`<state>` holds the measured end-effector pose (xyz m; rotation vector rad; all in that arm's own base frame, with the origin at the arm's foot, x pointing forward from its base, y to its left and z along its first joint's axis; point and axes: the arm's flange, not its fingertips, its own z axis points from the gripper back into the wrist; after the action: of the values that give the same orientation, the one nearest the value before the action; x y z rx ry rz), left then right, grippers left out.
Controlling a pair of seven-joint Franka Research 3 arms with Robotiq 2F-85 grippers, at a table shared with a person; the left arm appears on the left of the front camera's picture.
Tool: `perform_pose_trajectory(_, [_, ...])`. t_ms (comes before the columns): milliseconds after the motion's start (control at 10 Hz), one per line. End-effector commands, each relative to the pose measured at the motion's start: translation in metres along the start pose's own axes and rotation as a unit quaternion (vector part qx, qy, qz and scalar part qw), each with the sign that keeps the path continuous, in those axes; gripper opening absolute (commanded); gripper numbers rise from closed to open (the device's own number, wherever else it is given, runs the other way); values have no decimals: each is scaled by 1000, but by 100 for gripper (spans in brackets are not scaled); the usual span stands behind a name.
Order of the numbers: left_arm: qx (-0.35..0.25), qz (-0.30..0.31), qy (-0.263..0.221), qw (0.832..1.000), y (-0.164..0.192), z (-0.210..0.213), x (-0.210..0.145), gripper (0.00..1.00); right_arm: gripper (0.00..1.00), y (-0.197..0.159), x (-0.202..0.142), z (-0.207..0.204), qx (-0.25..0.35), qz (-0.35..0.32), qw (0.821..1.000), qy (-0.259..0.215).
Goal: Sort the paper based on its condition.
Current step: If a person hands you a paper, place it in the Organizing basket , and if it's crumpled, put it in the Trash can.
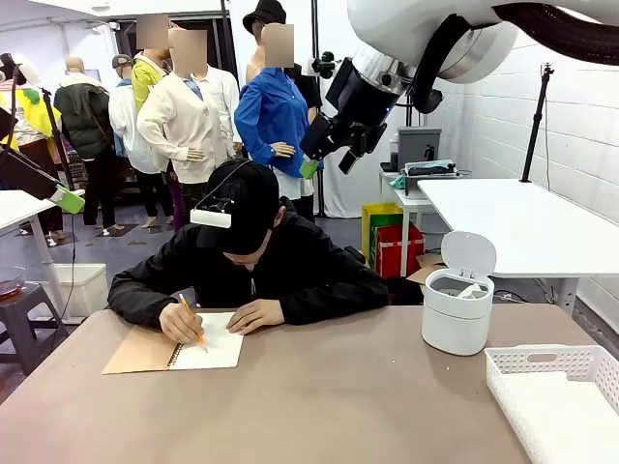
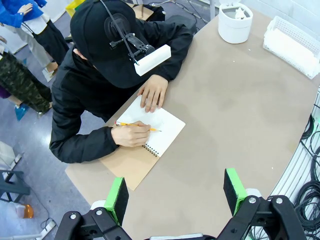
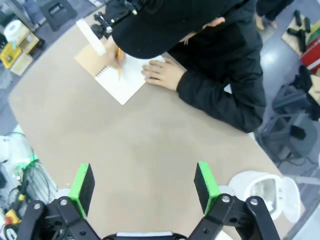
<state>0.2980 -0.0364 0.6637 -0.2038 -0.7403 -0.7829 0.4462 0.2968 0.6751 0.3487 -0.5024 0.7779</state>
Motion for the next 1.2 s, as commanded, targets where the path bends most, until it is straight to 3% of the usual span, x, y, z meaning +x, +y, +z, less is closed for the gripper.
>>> perform_pose_trajectory(0, [2,1,-2,1000,1,0,-1,100,100,10,-17,2,-1,18,1000,-14])
perform_pose_trajectory(600, [2,1,-2,1000,1,0,-1,100,100,16,-47,9,2,22,999,-27])
perform_pose_trajectory(700, [2,1,-2,1000,1,0,-1,100,100,13,-47,8,20,24,999,-13])
perform_pose_trajectory(800, [2,1,-2,1000,1,0,-1,100,100,18,-35,11,-21,13,1000,-17])
perform_pose_trajectory(1100, [2,1,-2,1000,1,0,-1,100,100,18,-35,11,-21,13,1000,-17])
